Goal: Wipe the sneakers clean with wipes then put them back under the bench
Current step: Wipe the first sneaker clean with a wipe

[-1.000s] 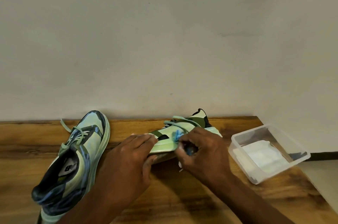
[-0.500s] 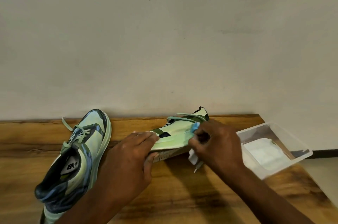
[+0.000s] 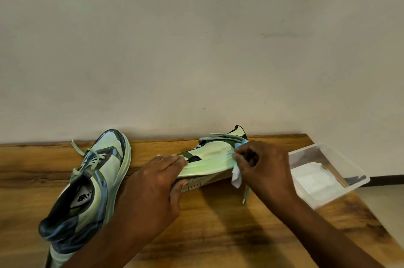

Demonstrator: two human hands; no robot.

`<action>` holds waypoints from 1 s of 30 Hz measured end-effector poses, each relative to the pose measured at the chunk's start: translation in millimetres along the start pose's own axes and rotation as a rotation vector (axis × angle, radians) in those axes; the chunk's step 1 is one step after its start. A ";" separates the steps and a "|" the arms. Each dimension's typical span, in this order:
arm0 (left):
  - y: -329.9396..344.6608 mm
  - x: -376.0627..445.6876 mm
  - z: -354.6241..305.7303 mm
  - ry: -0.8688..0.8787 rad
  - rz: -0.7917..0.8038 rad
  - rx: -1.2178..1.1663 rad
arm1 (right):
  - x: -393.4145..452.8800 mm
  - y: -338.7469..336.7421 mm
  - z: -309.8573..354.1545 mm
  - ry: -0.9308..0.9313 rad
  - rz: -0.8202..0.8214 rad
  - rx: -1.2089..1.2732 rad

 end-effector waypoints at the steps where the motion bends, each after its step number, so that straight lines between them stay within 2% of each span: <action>1: 0.2 0.2 0.0 -0.001 0.002 -0.003 | 3.2 -4.8 -5.6 0.035 -0.022 0.014; 9: -1.4 -0.6 -2.5 0.006 -0.014 0.007 | 10.2 -12.0 -16.7 0.127 -0.011 0.007; 13: -1.2 -0.7 -4.0 0.003 -0.025 0.017 | -9.1 14.8 11.9 -0.018 0.034 -0.029; 16: -1.1 0.6 -1.6 0.001 -0.005 0.015 | -19.1 23.5 27.1 -0.148 0.069 -0.193; 20: -1.1 1.5 1.2 -0.004 0.022 0.002 | 4.9 -10.9 -11.0 0.022 -0.009 -0.260; 25: 0.6 1.4 1.3 0.011 0.030 0.005 | 24.1 -27.0 -55.6 0.252 -0.080 -0.144; 27: 1.3 -1.0 0.3 0.010 0.027 0.004 | 24.3 -23.6 -51.6 0.238 -0.097 -0.116; 30: 3.1 -2.4 -0.3 0.005 0.025 0.004 | 15.7 -7.5 -23.5 0.083 -0.053 -0.105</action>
Point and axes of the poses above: each hand's wrist, its own x-axis towards the middle knuckle, its own y-axis out of the palm, z = x × y, the point moved 8 cm from there along x, towards the middle knuckle, and after that the axes turned 1 degree about -z, right-handed, at the moved point
